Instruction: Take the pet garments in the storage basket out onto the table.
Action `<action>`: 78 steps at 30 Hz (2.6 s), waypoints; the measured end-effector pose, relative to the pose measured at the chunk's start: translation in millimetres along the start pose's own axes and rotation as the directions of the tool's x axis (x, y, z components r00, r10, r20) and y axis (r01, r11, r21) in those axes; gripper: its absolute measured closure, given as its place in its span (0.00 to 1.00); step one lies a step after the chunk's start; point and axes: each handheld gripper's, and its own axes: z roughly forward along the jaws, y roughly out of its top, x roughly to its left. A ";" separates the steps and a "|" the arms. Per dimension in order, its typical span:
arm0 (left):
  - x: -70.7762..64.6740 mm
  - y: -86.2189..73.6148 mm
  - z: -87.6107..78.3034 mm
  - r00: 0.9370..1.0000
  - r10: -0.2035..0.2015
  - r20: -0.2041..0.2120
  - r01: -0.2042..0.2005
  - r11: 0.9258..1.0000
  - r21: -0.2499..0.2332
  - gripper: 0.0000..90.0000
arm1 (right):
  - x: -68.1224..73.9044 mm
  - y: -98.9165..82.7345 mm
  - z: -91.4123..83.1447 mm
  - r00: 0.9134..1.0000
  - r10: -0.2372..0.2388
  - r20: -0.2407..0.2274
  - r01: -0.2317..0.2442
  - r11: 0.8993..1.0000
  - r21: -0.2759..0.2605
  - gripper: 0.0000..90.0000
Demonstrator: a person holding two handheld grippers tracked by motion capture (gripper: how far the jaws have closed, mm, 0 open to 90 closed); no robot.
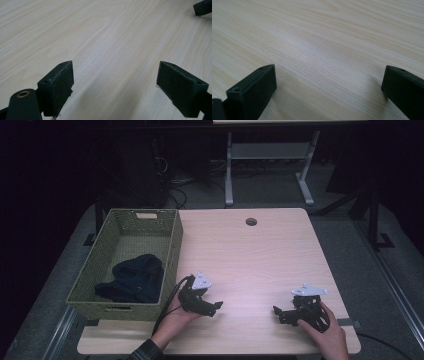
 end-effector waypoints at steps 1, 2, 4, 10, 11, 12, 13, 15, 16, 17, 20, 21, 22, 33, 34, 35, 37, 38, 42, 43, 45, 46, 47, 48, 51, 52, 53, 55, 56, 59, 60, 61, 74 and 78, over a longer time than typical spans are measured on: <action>0.3 0.4 -0.5 1.000 -0.001 0.000 0.001 1.000 -0.001 0.15 | 0.0 0.0 0.0 1.000 0.000 0.000 0.000 1.000 0.000 0.00; 0.3 0.8 -0.9 1.000 0.000 0.000 0.000 1.000 -0.001 0.15 | 0.0 0.0 0.0 1.000 0.000 0.000 0.000 1.000 0.000 0.00; 0.5 1.6 -1.5 1.000 0.005 0.000 -0.005 1.000 -0.001 0.15 | 0.0 0.0 0.0 1.000 0.000 0.000 0.000 1.000 0.000 0.00; 2.4 4.4 -4.2 1.000 0.006 -0.005 -0.006 1.000 -0.005 0.15 | 0.0 0.0 0.1 1.000 0.000 0.000 0.000 1.000 0.000 0.00; 2.8 4.8 -4.6 1.000 0.004 0.000 -0.004 1.000 -0.006 0.15 | 0.1 0.0 0.1 1.000 0.000 0.000 0.000 1.000 0.000 0.00; 2.9 5.0 -4.8 1.000 0.003 0.002 -0.003 1.000 -0.005 0.15 | 0.1 0.0 0.1 1.000 0.000 0.000 0.000 1.000 0.000 0.00; 2.7 5.4 -5.0 1.000 0.006 0.000 -0.006 1.000 -0.002 0.15 | 0.0 0.0 0.1 1.000 0.000 0.000 0.000 1.000 0.000 0.00; 2.6 6.1 -5.5 1.000 0.009 0.000 -0.009 1.000 -0.002 0.15 | 0.0 0.0 0.0 1.000 0.000 0.000 0.000 1.000 0.000 0.00; 2.6 6.6 -5.7 1.000 0.009 0.001 -0.009 1.000 -0.002 0.15 | 0.0 0.0 0.1 1.000 0.000 0.000 0.000 1.000 0.000 0.00; 2.5 7.0 -5.8 1.000 0.010 -0.001 -0.010 1.000 -0.002 0.15 | 0.0 0.0 0.0 1.000 0.000 0.000 0.000 1.000 0.000 0.00; 2.5 8.3 -7.0 1.000 0.008 0.000 -0.008 1.000 -0.004 0.15 | 0.0 0.0 0.1 1.000 0.000 0.000 0.000 1.000 0.000 0.00; 2.7 9.0 -7.6 1.000 0.011 0.000 -0.011 1.000 -0.004 0.15 | 0.0 0.0 0.0 1.000 0.000 0.000 0.000 1.000 0.000 0.00; 2.6 9.4 -7.9 1.000 0.011 -0.001 -0.011 1.000 -0.006 0.15 | 0.0 0.0 0.1 1.000 0.000 0.000 0.000 1.000 0.000 0.00; 2.7 17.5 -14.9 1.000 0.012 0.009 -0.012 1.000 -0.021 0.16 | 0.0 0.0 0.0 1.000 0.000 -0.001 0.000 1.000 0.000 0.00; 3.0 18.3 -15.4 1.000 0.013 0.010 -0.013 1.000 -0.022 0.15 | 0.0 0.0 0.1 1.000 0.000 0.000 0.000 1.000 0.000 0.00; 3.2 18.9 -15.8 1.000 0.014 0.012 -0.014 1.000 -0.019 0.16 | 0.0 0.0 0.0 1.000 0.000 0.000 0.000 1.000 0.000 0.00; 3.2 20.0 -16.5 1.000 0.016 0.010 -0.015 1.000 -0.016 0.16 | 0.0 0.0 0.1 1.000 0.000 -0.001 0.000 1.000 0.000 0.00; 3.3 21.0 -17.2 1.000 0.019 0.010 -0.019 1.000 -0.014 0.16 | 0.0 0.0 0.1 1.000 0.000 -0.001 0.000 1.000 0.000 0.00; 3.2 24.3 -18.9 1.000 0.015 0.018 -0.015 1.000 -0.014 0.16 | 0.0 0.0 0.1 1.000 0.000 -0.001 0.000 1.000 0.000 0.00; 3.3 25.0 -19.1 1.000 0.015 0.019 -0.014 1.000 -0.013 0.16 | 0.0 0.0 0.1 1.000 0.000 -0.001 0.000 1.000 0.000 0.00; 3.5 26.4 -19.5 1.000 0.017 0.020 -0.016 1.000 -0.016 0.16 | 0.0 0.1 0.1 1.000 0.000 -0.002 0.000 1.000 0.000 0.00; 3.5 27.2 -19.8 1.000 0.014 0.022 -0.014 1.000 -0.016 0.16 | 0.1 0.1 0.2 1.000 0.000 -0.002 0.000 1.000 0.000 0.00; 3.6 28.0 -20.1 1.000 0.010 0.024 -0.009 1.000 -0.019 0.16 | 0.0 0.1 0.2 1.000 0.000 -0.002 0.000 1.000 0.000 0.00; 3.7 28.9 -20.5 1.000 0.009 0.026 -0.008 1.000 -0.020 0.16 | 0.0 0.1 0.2 1.000 0.000 -0.002 0.000 1.000 0.000 0.00; 4.1 31.9 -22.1 0.999 0.004 0.033 -0.004 1.000 -0.015 0.16 | 0.0 0.1 0.2 1.000 -0.001 -0.002 0.001 1.000 0.000 0.00; 4.6 33.0 -22.7 0.999 0.008 0.032 -0.007 1.000 -0.015 0.16 | 0.0 0.1 0.2 1.000 0.000 -0.002 0.000 1.000 0.000 0.00; 4.5 34.0 -23.2 1.000 0.008 0.030 -0.007 1.000 -0.013 0.16 | 0.0 0.1 0.2 1.000 0.000 -0.002 0.000 1.000 0.000 0.00; 5.0 36.4 -24.6 1.000 0.009 0.030 -0.009 1.000 -0.013 0.16 | 0.0 0.1 0.2 1.000 0.000 -0.002 0.000 1.000 0.000 0.00; 5.3 37.6 -25.2 1.000 0.007 0.031 -0.007 1.000 -0.013 0.16 | 0.0 0.1 0.2 1.000 0.000 -0.002 0.000 1.000 0.000 0.00; 6.8 41.7 -28.0 0.999 -0.005 0.039 0.006 1.000 -0.010 0.16 | 0.1 0.1 0.2 1.000 0.000 -0.003 0.000 1.000 0.000 0.00; 7.5 43.1 -29.1 0.999 -0.008 0.040 0.008 1.000 -0.007 0.16 | 0.0 0.1 0.2 1.000 0.000 -0.003 0.000 1.000 0.000 0.00; 8.1 44.4 -30.1 0.999 -0.010 0.045 0.010 1.000 -0.003 0.16 | 0.1 0.1 0.2 1.000 0.000 -0.003 0.000 1.000 0.000 0.00; 14.5 60.7 -43.3 0.998 -0.005 0.068 0.005 1.000 -0.008 0.16 | 0.0 0.1 0.3 1.000 -0.001 -0.003 0.001 1.000 -0.001 0.00; 17.5 65.9 -48.9 0.997 -0.009 0.072 0.011 1.000 -0.017 0.16 | 0.0 0.1 0.2 1.000 -0.001 -0.003 0.001 1.000 -0.001 0.00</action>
